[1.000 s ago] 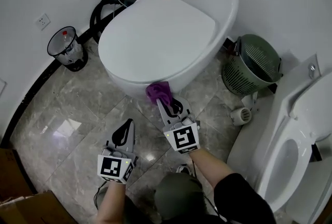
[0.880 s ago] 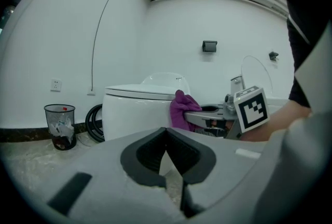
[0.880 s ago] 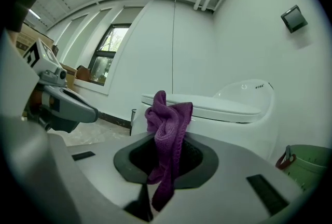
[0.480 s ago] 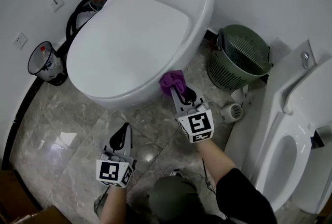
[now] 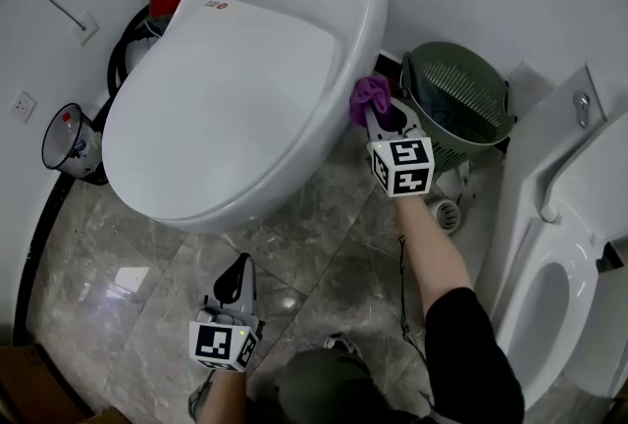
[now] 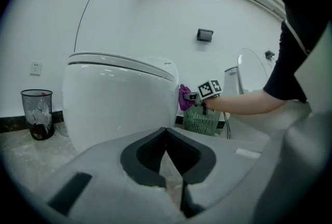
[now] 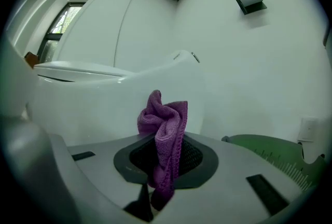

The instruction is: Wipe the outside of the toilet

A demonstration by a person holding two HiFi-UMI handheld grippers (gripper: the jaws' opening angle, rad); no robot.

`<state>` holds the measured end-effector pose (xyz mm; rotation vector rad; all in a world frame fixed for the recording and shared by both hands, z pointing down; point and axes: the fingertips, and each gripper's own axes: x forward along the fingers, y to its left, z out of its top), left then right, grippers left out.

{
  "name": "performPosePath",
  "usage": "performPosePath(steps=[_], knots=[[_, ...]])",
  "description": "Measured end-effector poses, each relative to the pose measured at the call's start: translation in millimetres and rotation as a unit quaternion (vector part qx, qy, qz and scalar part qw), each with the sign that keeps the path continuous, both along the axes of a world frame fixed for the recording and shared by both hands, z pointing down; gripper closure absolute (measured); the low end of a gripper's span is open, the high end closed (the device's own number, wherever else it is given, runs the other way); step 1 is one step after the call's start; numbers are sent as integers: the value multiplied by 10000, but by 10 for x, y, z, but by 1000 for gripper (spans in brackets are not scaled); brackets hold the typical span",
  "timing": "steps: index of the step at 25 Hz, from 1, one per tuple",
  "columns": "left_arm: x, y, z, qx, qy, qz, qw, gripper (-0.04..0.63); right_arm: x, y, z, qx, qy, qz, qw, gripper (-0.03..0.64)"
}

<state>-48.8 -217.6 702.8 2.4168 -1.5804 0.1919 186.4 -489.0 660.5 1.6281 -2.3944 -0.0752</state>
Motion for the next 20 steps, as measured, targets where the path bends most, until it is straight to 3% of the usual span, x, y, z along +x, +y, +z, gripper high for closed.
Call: performPosePath(steps=[6, 11, 15, 20], knots=[[63, 33, 97, -95, 22, -4, 10000, 594, 329, -534, 37, -192, 76, 752, 9970, 554], [35, 109, 76, -48, -15, -48, 10000, 595, 420, -607, 49, -271, 279, 1054, 9937, 554], [-58, 162, 5, 80, -8, -106, 9999, 594, 397, -273, -8, -33, 153, 943, 9954, 554], [-158, 215, -53, 177, 89, -216, 9996, 594, 193, 601, -29, 254, -246, 399, 9986, 554]])
